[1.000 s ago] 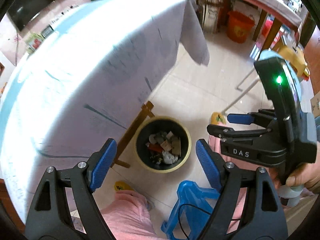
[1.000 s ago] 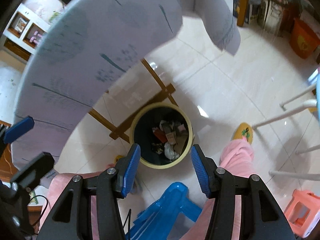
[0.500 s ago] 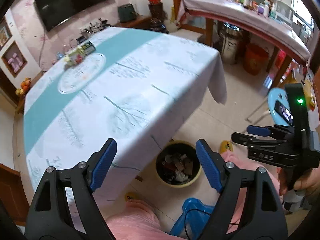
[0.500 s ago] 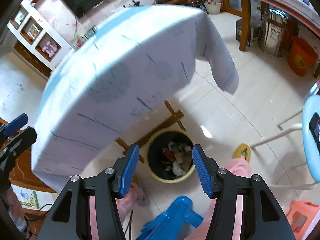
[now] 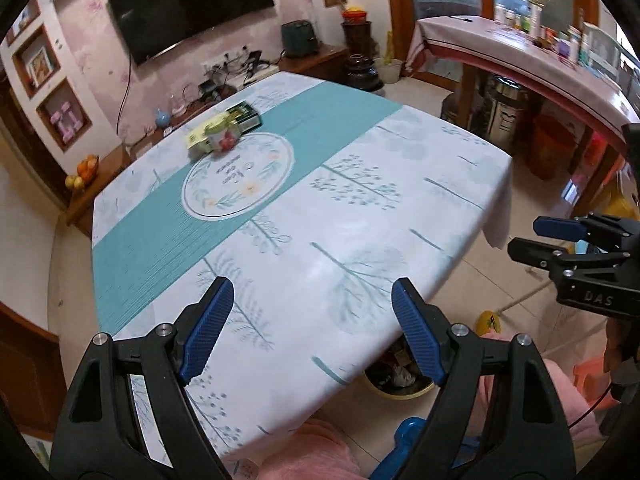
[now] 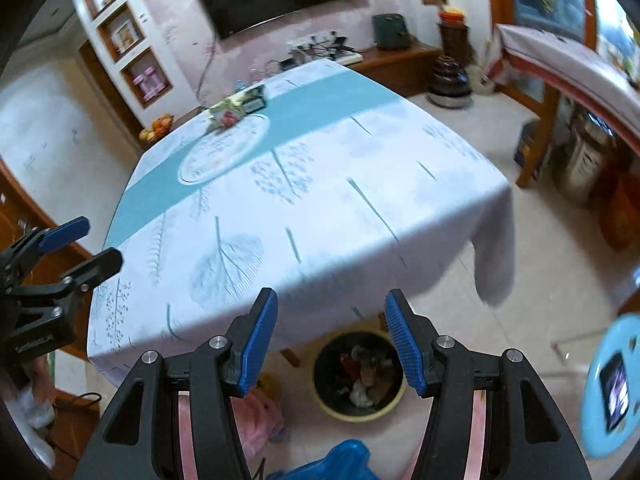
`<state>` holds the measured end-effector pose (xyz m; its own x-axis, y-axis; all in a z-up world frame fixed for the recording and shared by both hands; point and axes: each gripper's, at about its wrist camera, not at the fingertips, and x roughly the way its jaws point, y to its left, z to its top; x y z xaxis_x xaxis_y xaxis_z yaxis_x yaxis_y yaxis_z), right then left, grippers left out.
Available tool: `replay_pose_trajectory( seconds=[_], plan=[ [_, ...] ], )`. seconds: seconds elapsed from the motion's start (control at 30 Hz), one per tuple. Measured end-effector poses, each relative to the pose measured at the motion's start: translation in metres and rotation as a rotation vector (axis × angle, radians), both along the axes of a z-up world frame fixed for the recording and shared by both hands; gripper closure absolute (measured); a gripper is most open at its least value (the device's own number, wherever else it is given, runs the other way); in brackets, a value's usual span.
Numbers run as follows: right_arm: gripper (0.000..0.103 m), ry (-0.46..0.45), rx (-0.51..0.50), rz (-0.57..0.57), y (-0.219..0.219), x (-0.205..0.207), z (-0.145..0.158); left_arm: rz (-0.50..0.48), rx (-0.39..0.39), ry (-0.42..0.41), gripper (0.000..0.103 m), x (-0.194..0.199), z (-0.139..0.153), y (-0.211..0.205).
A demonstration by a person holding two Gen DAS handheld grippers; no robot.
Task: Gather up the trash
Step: 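Move both open tools back over the table toward the CODEX box, then grasp the white drink pouch with the right gripper while the left grasps the CODEX box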
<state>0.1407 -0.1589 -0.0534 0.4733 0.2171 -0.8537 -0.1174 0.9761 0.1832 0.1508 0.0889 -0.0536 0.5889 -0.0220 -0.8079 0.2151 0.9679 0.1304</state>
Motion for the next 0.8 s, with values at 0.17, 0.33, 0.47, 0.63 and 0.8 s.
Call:
replay_pose_trajectory(
  seconds=[0.17,0.33,0.47,0.63,0.8],
  plan=[
    [0.046,-0.016,-0.021,0.065,0.026,0.05,0.005,0.065,0.0,0.009,0.024,0.05,-0.005,0.033],
    [0.046,-0.009,-0.006,0.096,0.053,0.119,0.003,0.146,-0.045,0.027,0.024,0.117,-0.009,0.07],
    [0.046,-0.024,-0.018,0.116,0.075,0.182,0.0,0.224,-0.123,0.073,0.024,0.186,-0.02,0.102],
    [0.046,-0.02,0.003,0.106,0.096,0.263,-0.009,0.304,-0.257,0.163,0.024,0.266,-0.046,0.13],
    [0.046,0.002,0.037,0.095,0.114,0.339,-0.029,0.395,-0.366,0.185,0.024,0.326,-0.061,0.145]
  ],
)
